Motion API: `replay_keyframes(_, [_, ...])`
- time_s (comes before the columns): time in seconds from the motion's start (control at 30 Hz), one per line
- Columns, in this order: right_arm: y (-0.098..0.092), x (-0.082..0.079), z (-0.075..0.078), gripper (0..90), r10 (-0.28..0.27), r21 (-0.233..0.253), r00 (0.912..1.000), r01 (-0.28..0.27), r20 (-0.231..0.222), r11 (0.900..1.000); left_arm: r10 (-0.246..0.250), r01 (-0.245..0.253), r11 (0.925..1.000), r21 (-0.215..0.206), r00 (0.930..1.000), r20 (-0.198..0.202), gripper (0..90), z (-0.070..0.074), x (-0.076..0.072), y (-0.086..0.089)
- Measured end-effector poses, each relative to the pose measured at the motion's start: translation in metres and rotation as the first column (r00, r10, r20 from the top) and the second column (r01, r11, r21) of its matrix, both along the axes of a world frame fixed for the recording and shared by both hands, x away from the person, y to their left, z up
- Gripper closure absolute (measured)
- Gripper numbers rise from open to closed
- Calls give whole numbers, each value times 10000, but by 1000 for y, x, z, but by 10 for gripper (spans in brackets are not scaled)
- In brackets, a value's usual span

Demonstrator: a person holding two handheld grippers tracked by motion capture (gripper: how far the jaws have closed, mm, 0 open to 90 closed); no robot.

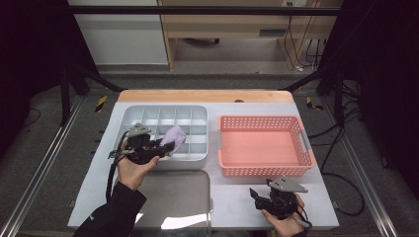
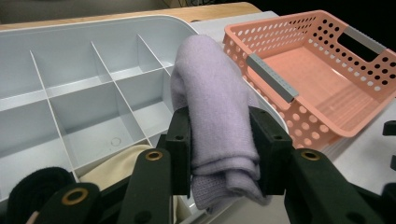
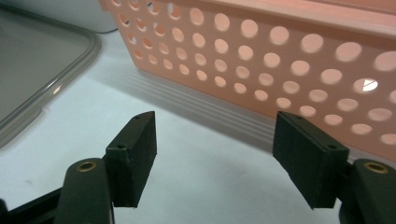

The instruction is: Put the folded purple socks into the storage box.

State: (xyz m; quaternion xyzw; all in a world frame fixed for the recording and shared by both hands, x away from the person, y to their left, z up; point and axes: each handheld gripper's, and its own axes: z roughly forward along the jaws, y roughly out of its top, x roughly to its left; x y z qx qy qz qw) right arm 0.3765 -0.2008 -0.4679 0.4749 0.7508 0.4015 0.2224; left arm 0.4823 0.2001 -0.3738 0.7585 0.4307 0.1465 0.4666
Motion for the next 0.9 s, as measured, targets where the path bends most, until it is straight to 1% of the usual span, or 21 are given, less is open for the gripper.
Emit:
replay_keyframes(0.27, [-1, 0, -1, 313, 78, 41, 10000, -78, 15, 10000, 117, -117, 9993, 341, 9999, -8, 627, -6, 13, -5])
replay_keyframes(0.33, [-1, 1, -1, 313, 100, -2, 9999, -100, 21, 10000, 124, -115, 9988, 469, 9998, -175, 629, -11, 18, -6])
replay_keyframes(0.37, [-1, 1, -1, 313, 100, -2, 9999, -100, 21, 10000, 124, -115, 9988, 469, 9998, -175, 630, -11, 18, -6])
replay_keyframes(0.47, [-1, 1, -2, 313, 90, 11, 10000, -90, 4, 10000, 74, -45, 9980, 623, 9989, -460, 631, -18, 24, -7])
replay_keyframes(0.57, [-2, 1, -2, 313, 99, -14, 10000, -99, 2, 10000, 27, 12, 9976, 693, 9984, -569, 633, -21, 25, -8])
replay_keyframes(0.6, [-1, 1, -2, 313, 58, 48, 10000, -58, -28, 10000, -9, 66, 9963, 857, 9978, -665, 634, -23, 25, -8])
replay_keyframes(0.67, [-1, 1, -2, 313, 90, -3, 10000, -90, -32, 10000, -55, 129, 9956, 931, 9968, -794, 635, -25, 25, -8])
replay_keyframes(0.77, [-1, 2, -2, 313, 103, 34, 9999, -103, -81, 9999, -74, 171, 9935, 1122, 9962, -862, 636, -27, 24, -8])
replay_keyframes(0.9, [-1, 2, -2, 314, 120, 20, 9999, -120, -76, 9999, -92, 212, 9925, 1204, 9950, -999, 637, -30, 26, -8])
